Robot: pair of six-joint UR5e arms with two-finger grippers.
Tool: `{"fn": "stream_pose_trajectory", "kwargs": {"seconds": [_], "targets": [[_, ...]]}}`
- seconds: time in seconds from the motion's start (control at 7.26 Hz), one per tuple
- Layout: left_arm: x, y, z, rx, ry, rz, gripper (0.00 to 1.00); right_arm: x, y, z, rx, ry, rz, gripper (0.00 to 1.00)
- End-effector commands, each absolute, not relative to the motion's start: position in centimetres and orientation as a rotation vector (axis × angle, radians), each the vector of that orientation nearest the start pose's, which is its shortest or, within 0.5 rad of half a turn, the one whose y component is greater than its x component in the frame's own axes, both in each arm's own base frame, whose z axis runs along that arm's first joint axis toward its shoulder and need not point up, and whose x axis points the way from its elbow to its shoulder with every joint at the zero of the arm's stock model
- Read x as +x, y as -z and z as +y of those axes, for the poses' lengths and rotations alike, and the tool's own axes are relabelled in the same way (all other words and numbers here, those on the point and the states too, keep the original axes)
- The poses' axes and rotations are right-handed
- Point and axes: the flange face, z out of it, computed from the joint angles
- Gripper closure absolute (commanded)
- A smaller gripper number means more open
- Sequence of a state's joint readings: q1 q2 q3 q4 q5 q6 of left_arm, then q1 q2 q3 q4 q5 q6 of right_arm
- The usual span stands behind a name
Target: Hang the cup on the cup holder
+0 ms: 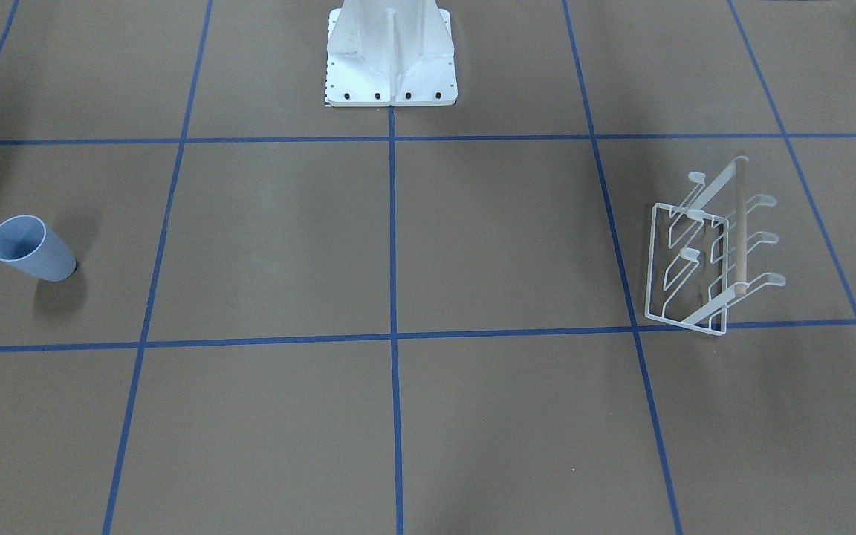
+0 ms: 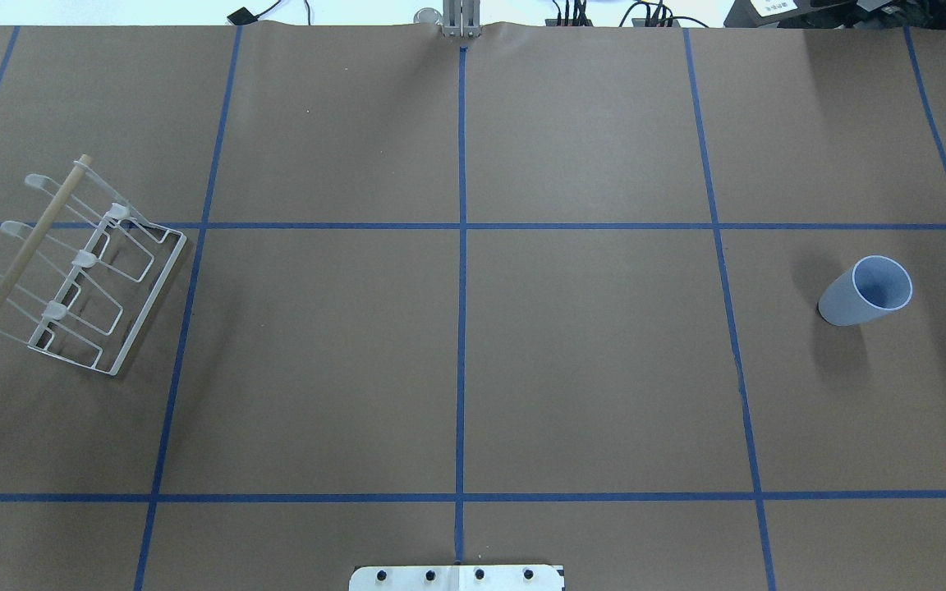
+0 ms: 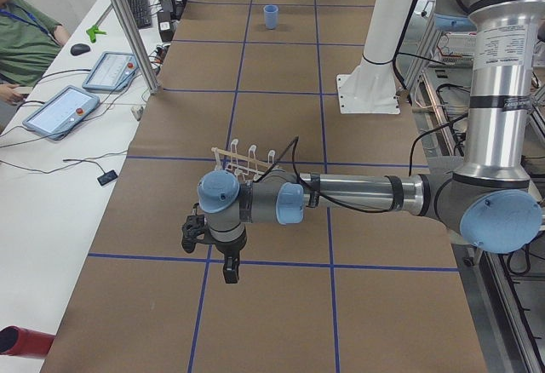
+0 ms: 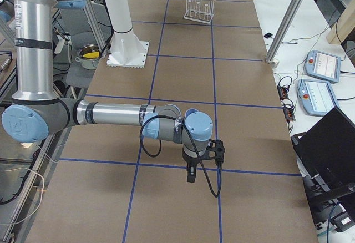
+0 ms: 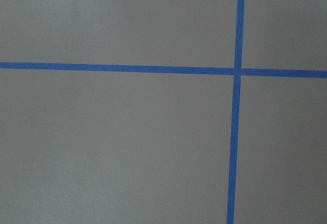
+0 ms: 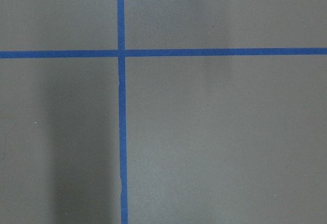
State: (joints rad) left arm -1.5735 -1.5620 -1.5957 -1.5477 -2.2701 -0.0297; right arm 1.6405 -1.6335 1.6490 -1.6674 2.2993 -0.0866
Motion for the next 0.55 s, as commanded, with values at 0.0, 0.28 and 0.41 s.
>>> {"fn": "stream_pose_trajectory", "kwargs": {"seconds": [0.0,0.28,0.41], "targets": [[-7.11,-65.74,-48.71,-0.014,0.033,0.704,0.02,9.86,-65.92,-45.49,-0.015,-0.014,-0.732,0.00],[-7.11,-65.60,-48.66,-0.013,0.034,0.704,0.02,9.86,-65.61,-45.60,-0.011,-0.016,-0.733,0.00],[-7.11,-65.60,-48.66,-0.013,0.034,0.704,0.02,9.86,-65.61,-45.60,-0.011,-0.017,-0.733,0.00]]}}
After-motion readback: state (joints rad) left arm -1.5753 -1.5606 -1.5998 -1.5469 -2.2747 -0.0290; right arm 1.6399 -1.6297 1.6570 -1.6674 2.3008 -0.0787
